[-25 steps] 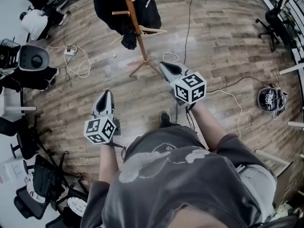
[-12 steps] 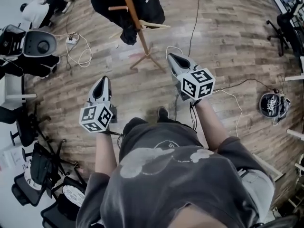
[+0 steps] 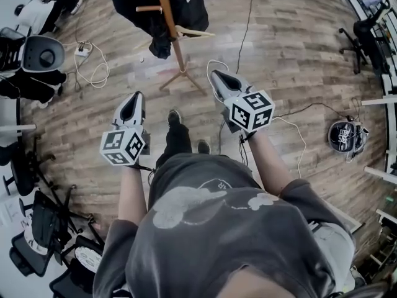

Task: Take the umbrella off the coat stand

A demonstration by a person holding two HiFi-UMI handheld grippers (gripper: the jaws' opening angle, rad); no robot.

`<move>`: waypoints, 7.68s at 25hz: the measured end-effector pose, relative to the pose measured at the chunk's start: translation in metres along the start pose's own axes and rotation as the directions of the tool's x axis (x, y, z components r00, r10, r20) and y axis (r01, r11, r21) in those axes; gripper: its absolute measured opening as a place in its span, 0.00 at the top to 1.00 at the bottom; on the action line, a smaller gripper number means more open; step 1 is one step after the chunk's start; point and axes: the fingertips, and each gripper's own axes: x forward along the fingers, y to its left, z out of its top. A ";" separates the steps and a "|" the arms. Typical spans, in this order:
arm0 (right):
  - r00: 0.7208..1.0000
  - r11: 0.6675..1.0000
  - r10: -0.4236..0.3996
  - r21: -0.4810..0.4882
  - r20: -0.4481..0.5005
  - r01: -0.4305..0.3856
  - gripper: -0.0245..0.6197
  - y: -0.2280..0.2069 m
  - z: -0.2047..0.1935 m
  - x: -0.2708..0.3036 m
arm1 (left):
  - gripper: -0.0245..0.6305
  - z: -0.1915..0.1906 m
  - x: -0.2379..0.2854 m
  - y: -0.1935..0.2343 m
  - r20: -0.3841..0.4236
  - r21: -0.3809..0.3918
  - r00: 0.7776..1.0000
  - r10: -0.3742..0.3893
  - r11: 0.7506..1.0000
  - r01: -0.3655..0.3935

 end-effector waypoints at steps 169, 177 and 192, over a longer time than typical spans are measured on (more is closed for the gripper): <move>0.999 0.997 -0.045 0.062 0.023 0.043 0.96 0.049 -0.038 -0.022 | 0.55 -0.075 -0.048 -0.044 -0.148 -0.087 0.963 -0.225 0.973 0.214; 0.999 0.999 -0.040 0.017 0.037 0.039 0.96 0.114 -0.048 -0.050 | 0.55 -0.086 -0.110 -0.043 -0.134 -0.077 0.960 -0.246 0.968 0.237; 0.993 0.997 -0.074 -0.026 0.096 0.077 0.97 0.205 -0.072 -0.123 | 0.55 -0.101 -0.208 -0.061 -0.105 -0.031 0.947 -0.304 0.953 0.302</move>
